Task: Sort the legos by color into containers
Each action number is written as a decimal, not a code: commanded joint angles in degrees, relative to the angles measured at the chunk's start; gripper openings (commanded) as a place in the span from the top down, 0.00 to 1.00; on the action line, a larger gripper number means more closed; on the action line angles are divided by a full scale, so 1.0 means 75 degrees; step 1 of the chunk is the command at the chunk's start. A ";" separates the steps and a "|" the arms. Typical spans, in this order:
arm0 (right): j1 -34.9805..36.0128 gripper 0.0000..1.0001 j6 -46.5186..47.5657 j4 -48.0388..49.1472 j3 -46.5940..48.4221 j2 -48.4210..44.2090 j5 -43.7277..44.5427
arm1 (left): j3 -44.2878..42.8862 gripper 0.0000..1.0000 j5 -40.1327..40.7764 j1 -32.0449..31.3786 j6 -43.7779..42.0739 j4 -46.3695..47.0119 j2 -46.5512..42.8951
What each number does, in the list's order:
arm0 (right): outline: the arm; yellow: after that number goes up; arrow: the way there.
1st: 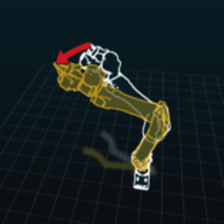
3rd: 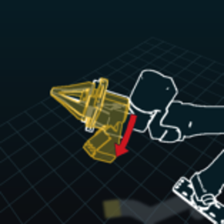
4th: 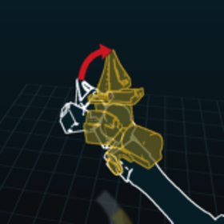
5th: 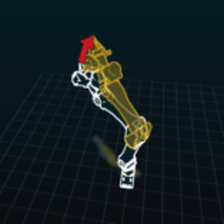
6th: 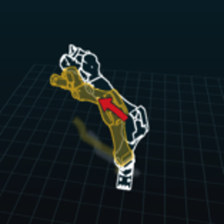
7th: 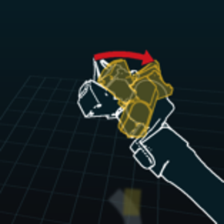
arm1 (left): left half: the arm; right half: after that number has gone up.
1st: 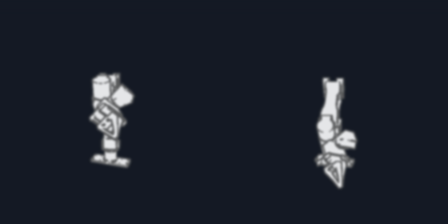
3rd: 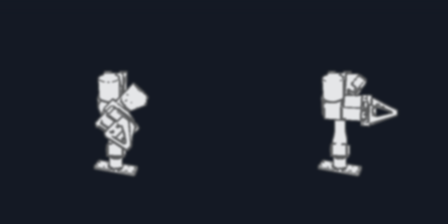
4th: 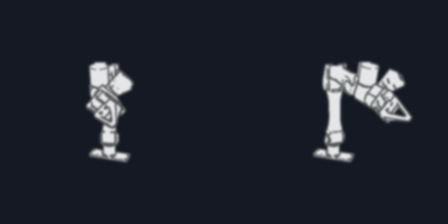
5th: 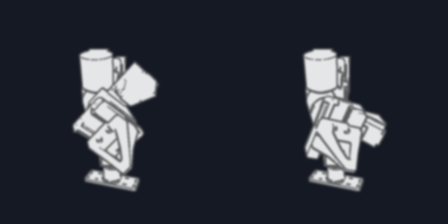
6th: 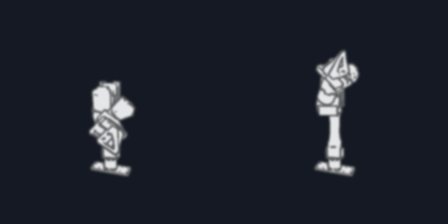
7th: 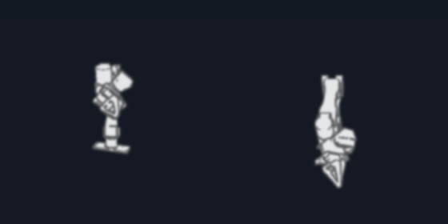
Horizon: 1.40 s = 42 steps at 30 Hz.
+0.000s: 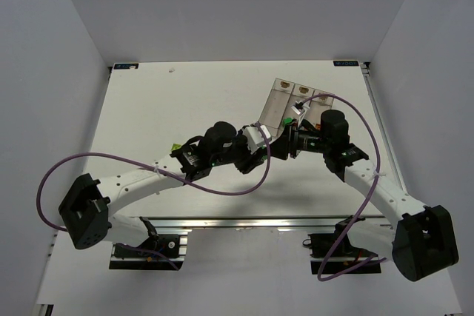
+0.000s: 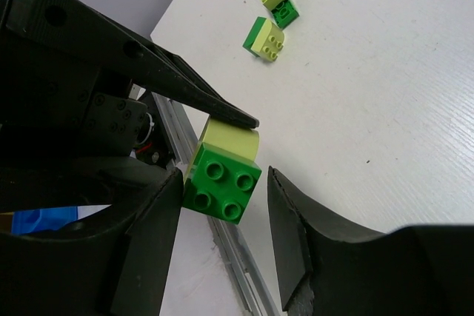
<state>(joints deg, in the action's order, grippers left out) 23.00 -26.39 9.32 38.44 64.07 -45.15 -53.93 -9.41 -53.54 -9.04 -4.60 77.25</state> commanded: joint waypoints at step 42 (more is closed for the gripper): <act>-0.0161 0.90 0.0378 0.0058 0.0102 -0.0387 -0.0238 | -0.0215 0.92 0.0247 -0.0127 -0.0189 -0.0172 -0.0234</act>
<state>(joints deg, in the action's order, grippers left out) 22.41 -25.12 8.58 38.44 63.09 -45.25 -53.95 -7.46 -54.24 -10.28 -5.89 77.23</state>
